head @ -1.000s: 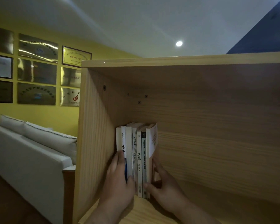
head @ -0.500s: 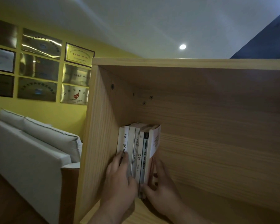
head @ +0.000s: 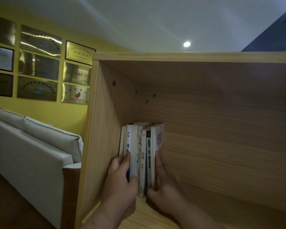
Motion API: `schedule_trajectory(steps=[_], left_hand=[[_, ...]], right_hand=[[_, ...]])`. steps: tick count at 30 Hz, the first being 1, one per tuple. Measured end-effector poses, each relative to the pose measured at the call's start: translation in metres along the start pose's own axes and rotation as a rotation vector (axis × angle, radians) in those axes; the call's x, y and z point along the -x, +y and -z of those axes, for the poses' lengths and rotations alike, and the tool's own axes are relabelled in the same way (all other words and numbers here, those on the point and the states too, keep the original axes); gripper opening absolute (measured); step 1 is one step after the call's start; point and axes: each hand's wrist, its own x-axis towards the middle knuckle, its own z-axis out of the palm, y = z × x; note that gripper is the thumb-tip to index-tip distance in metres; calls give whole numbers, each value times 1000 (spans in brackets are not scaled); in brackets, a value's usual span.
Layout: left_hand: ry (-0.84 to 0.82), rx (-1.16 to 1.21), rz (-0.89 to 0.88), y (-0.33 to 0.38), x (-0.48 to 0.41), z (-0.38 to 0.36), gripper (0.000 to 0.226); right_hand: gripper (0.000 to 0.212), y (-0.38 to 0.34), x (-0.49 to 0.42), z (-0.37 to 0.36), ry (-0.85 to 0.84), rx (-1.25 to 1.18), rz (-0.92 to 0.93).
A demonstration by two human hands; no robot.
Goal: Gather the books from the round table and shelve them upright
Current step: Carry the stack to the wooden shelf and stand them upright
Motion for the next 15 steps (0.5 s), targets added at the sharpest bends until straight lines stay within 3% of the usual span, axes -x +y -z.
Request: schedule_trajectory(steps=[4, 10, 15], left_hand=[[11, -45, -22, -1, 0, -1, 72], [96, -149, -15, 1, 1, -1, 69], [89, -162, -75, -2, 0, -1, 66]], right_hand=[[114, 3, -1, -3, -16, -2, 13], [91, 3, 3, 0, 36, -85, -4], [101, 4, 1, -3, 30, -93, -13]])
